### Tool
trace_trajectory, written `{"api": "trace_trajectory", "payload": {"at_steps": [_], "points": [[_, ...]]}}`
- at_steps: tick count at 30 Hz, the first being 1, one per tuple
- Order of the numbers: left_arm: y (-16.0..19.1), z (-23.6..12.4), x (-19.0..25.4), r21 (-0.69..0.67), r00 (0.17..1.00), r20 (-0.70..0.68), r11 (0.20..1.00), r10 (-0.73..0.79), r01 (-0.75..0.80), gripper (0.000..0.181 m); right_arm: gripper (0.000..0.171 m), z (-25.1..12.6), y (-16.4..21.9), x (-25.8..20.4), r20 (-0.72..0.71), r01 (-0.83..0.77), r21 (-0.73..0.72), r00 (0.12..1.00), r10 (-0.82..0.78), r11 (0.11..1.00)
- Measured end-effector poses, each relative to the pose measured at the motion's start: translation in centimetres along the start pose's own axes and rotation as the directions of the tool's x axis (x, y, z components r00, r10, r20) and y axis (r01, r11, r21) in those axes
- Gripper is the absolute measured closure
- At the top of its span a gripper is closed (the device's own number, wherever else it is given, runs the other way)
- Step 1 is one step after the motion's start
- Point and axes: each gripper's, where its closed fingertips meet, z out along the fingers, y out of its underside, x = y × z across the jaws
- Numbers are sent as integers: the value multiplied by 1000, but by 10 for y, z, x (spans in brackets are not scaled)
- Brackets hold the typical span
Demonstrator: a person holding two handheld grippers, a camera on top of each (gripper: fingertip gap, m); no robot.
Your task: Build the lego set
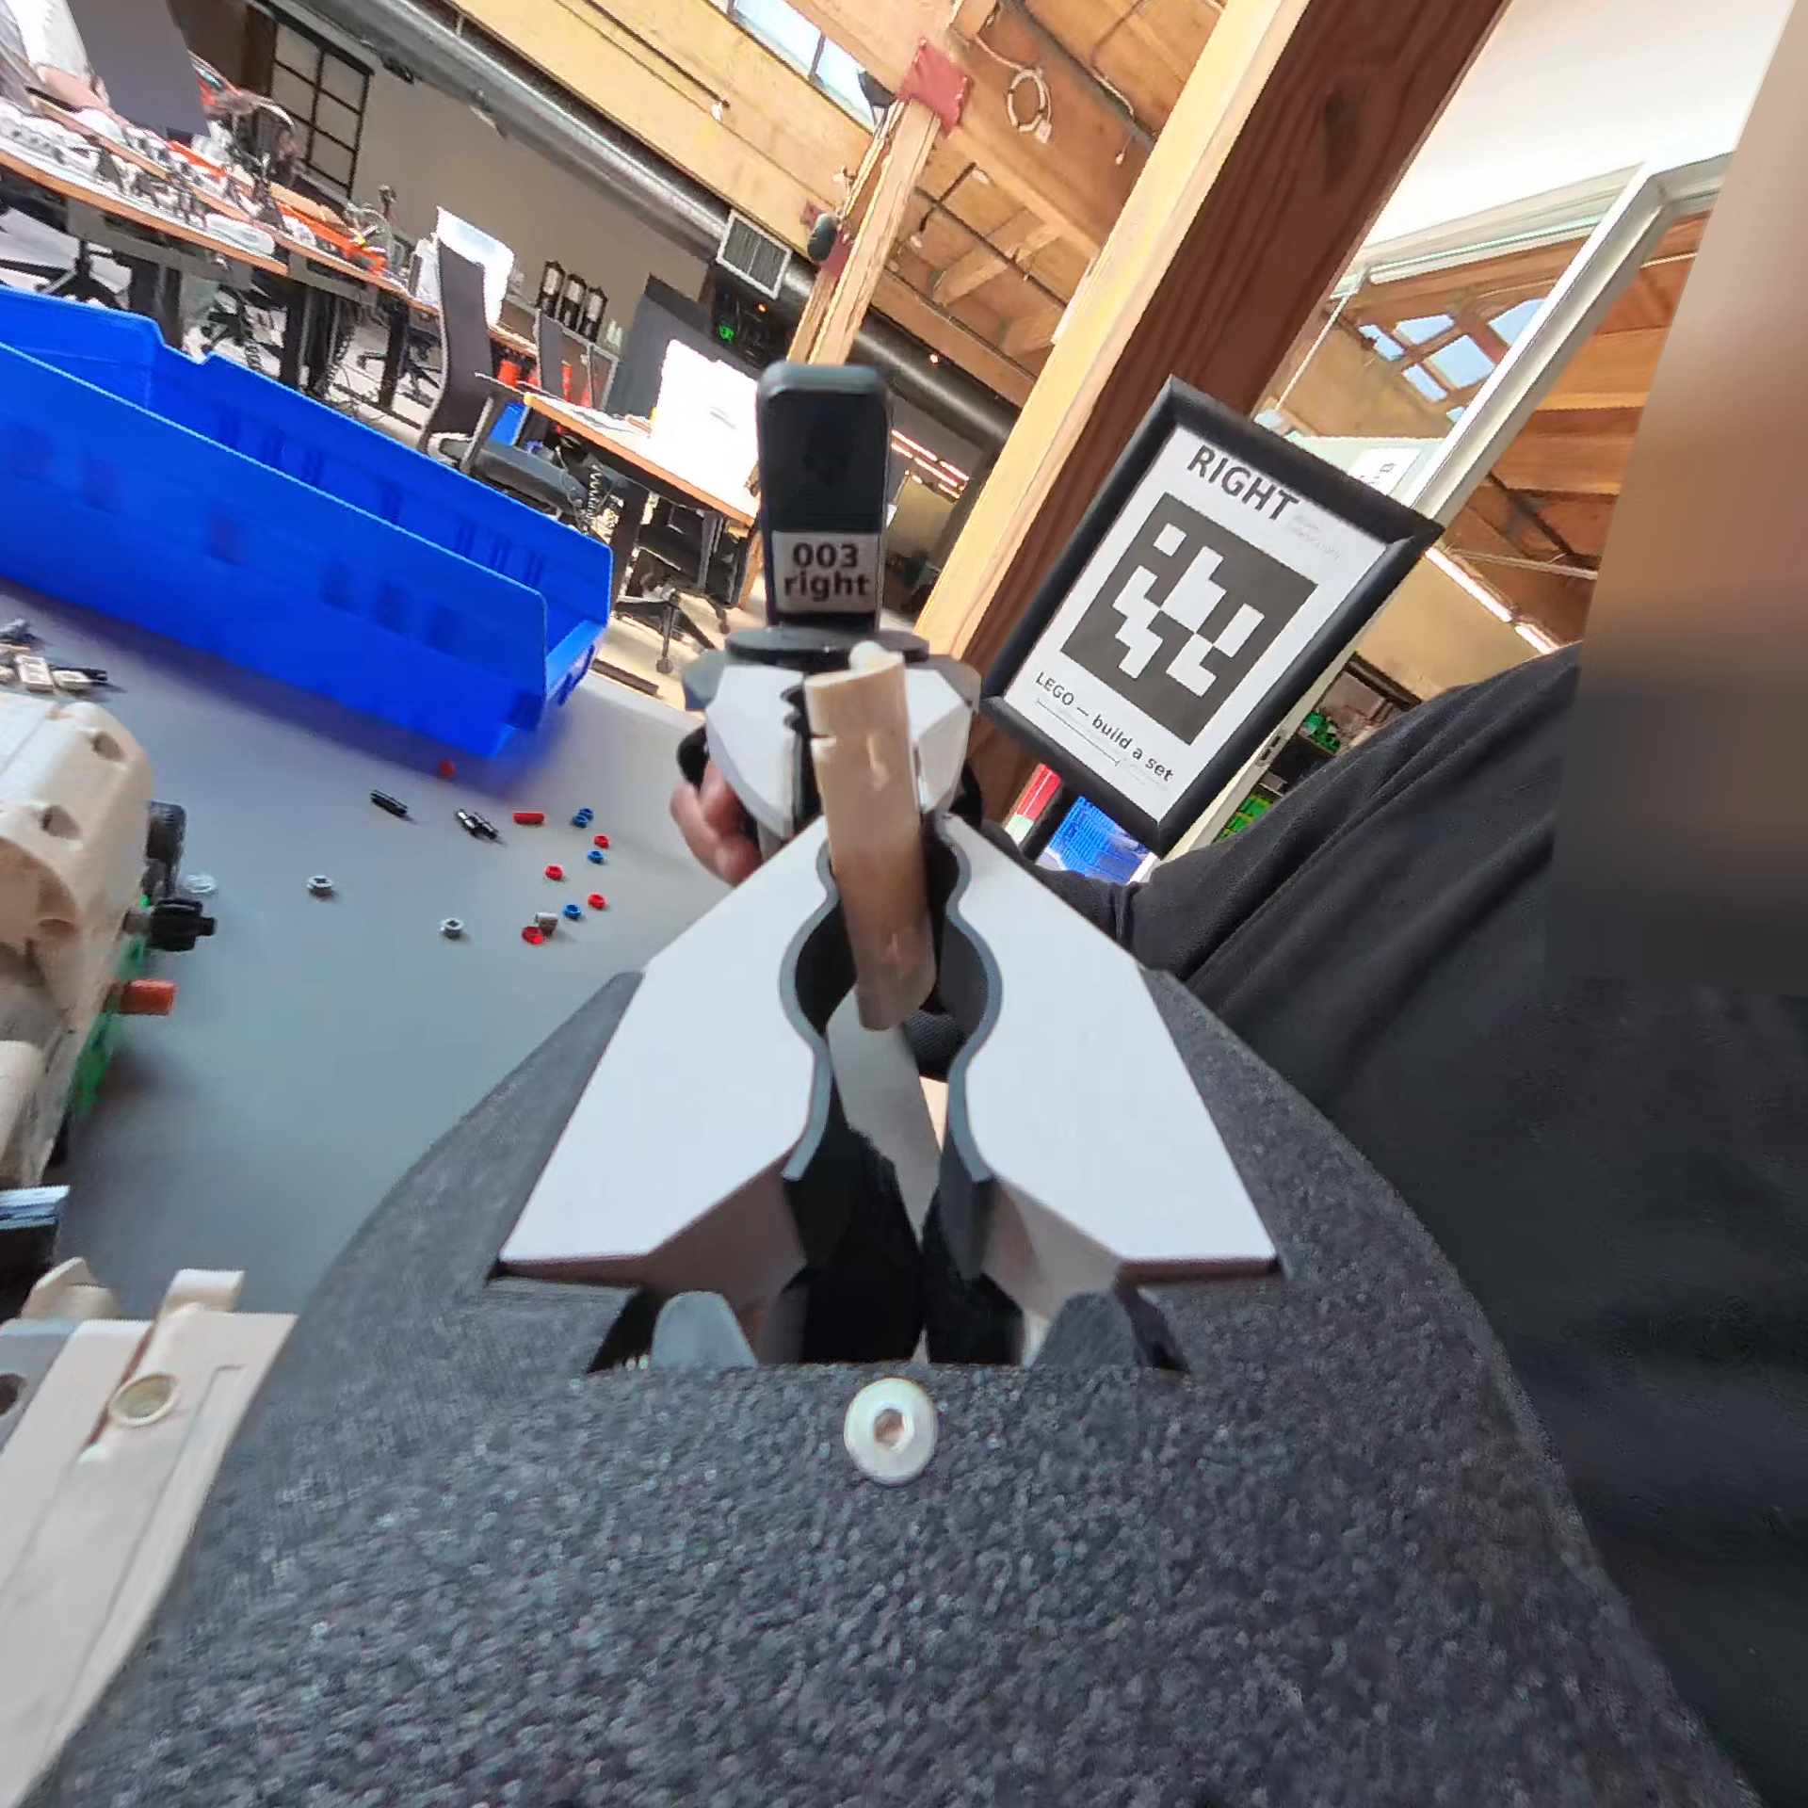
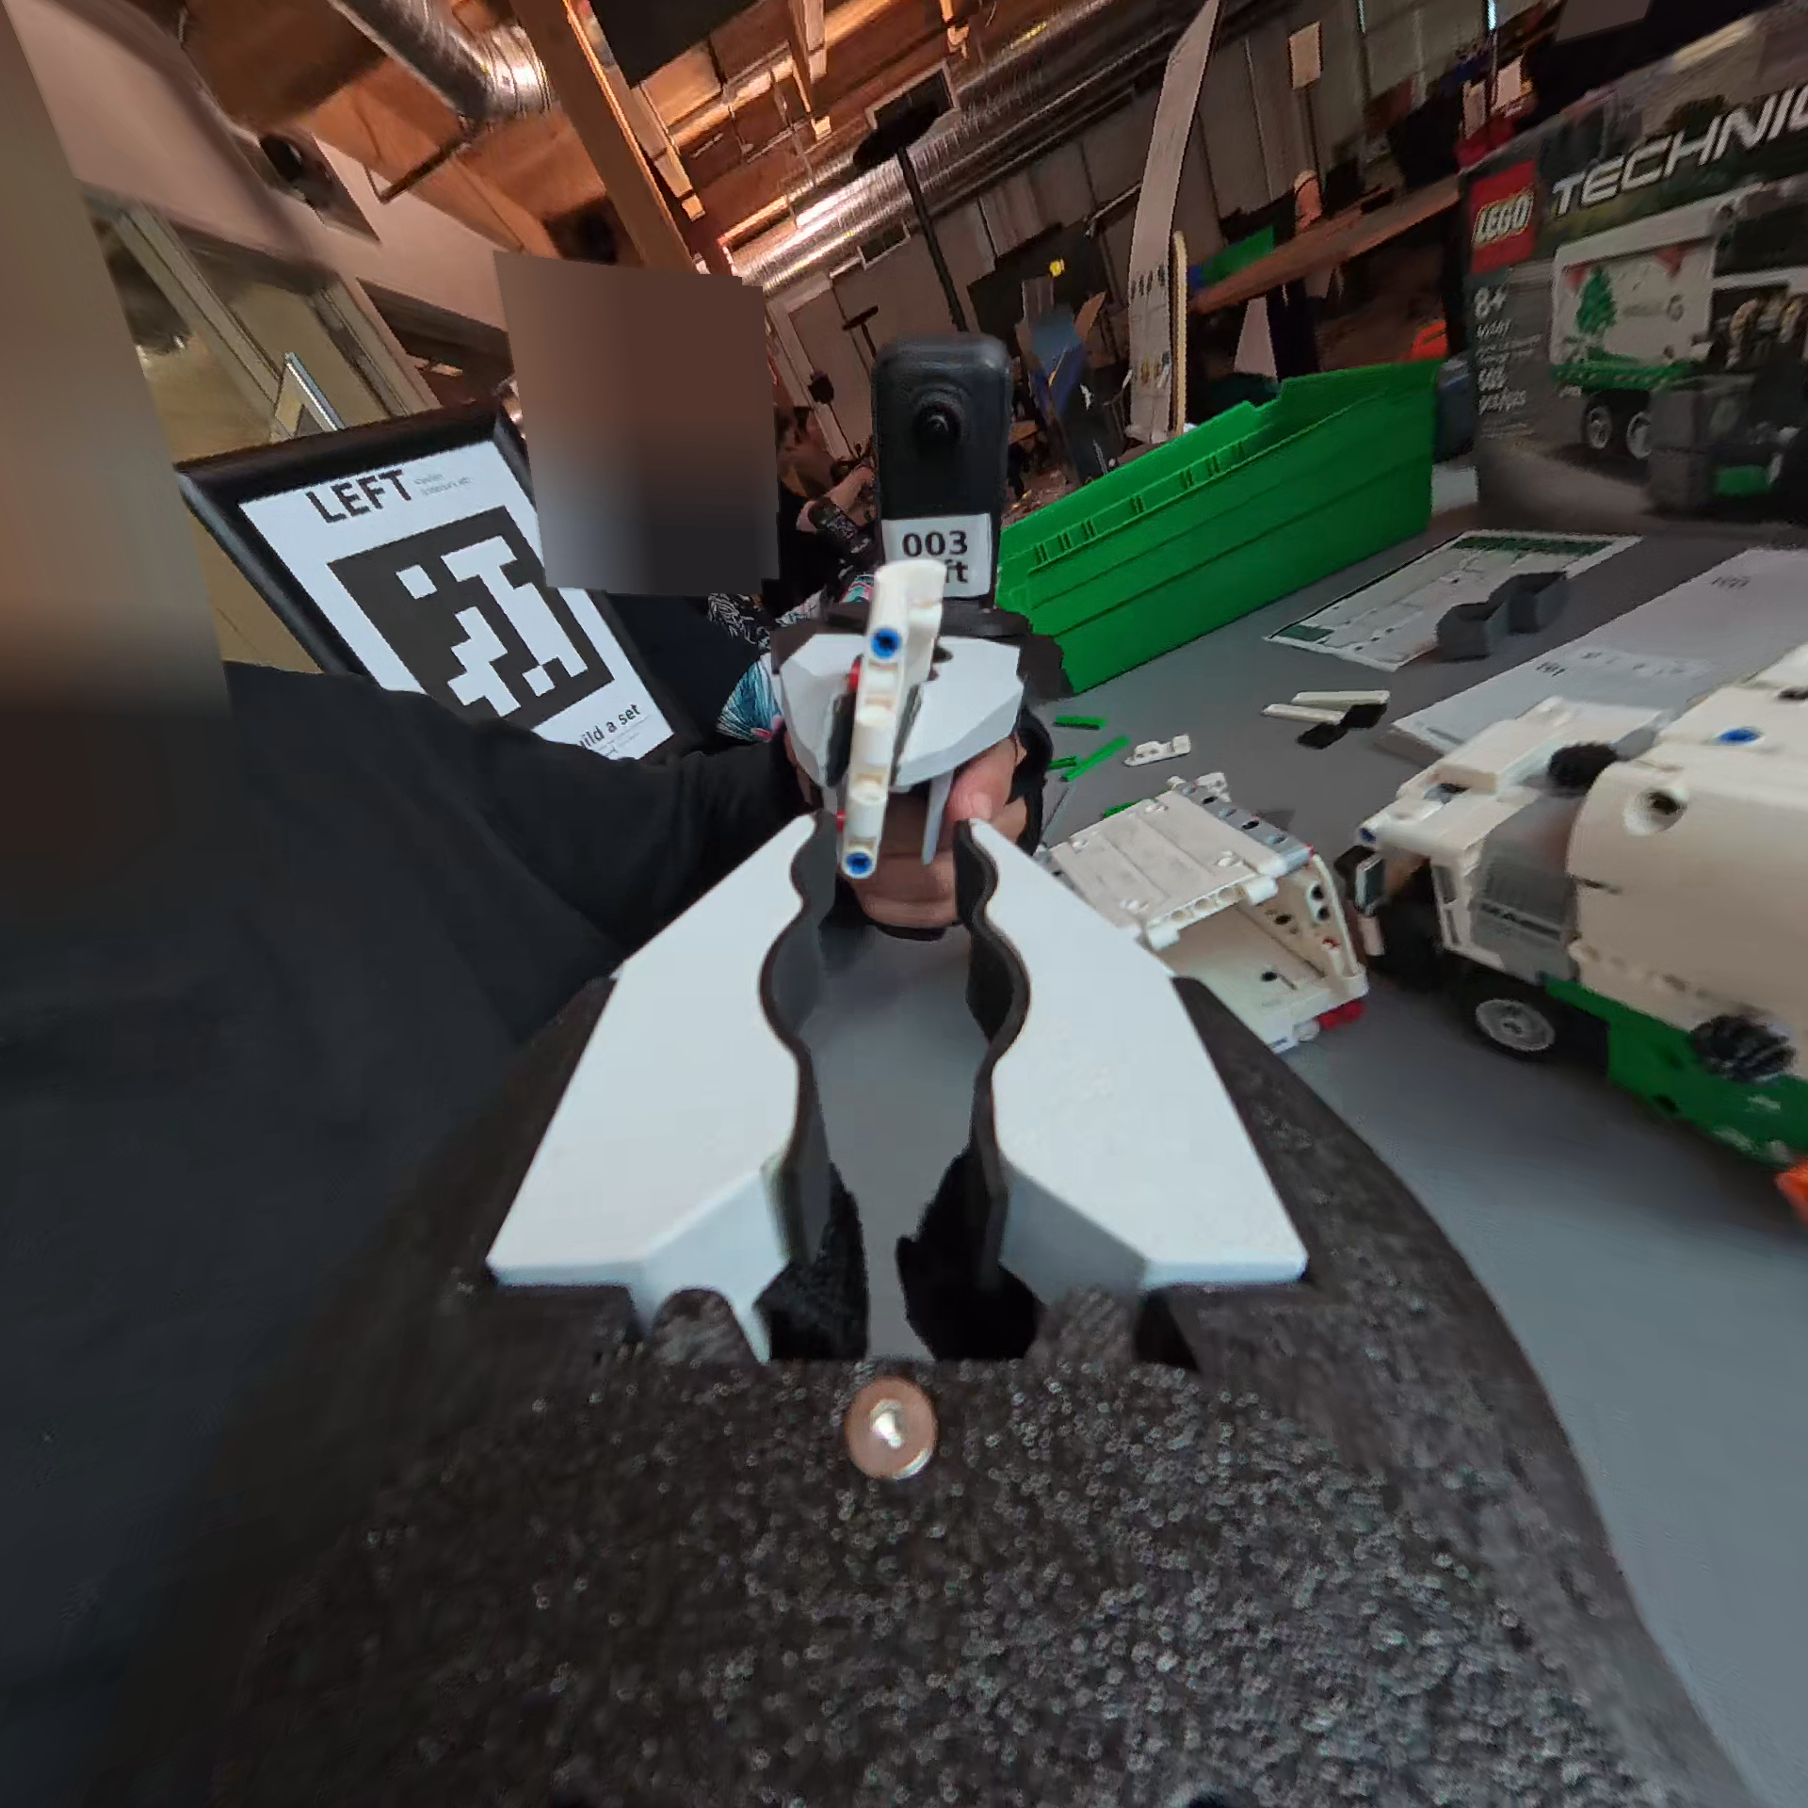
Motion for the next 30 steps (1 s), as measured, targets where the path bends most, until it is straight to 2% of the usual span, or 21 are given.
{"api": "trace_trajectory", "payload": {"at_steps": [2, 3, 4, 11, 19, 22, 25, 28, 30], "points": [[3, 4, -1, -7, 1000, 9, 1000, -4, 4, 173, 153, 10, 13, -6, 36, -43, -29, 998, 44, 999], [6, 5, -1, -11, 1000, 14, 1000, 2, -1, 173, 162, 12, 12, -8, 43, -39, -16, 998, 39, 999], [7, 5, -1, -13, 1000, 17, 1000, 4, -4, 173, 163, 12, 11, -8, 28, -23, 4, 999, 23, 1000], [12, 6, -3, -43, 998, 41, 998, 49, -48, 172, 164, 14, 23, -9, 54, -124, -68, 990, 128, 990], [21, 5, -10, -78, 997, 68, 997, 25, -19, 173, 163, 11, 34, 1, -56, -80, -165, 996, 71, 983], [16, -1, -18, -62, 992, 114, 997, 45, -38, 173, 152, -16, 32, 14, -183, 45, -197, 980, -82, 979], [11, -8, -25, -48, 985, 164, 998, 50, -43, 173, 149, -64, 58, 32, -328, 168, -382, 894, -304, 909], [20, -3, -25, -93, 979, 186, 993, 88, -72, 173, 145, -100, 102, 39, -398, 102, -539, 844, -359, 836], [31, 4, -22, -146, 972, 188, 983, 140, -113, 173, 144, -105, 121, 35, -386, 5, -554, 884, -262, 832]]}}
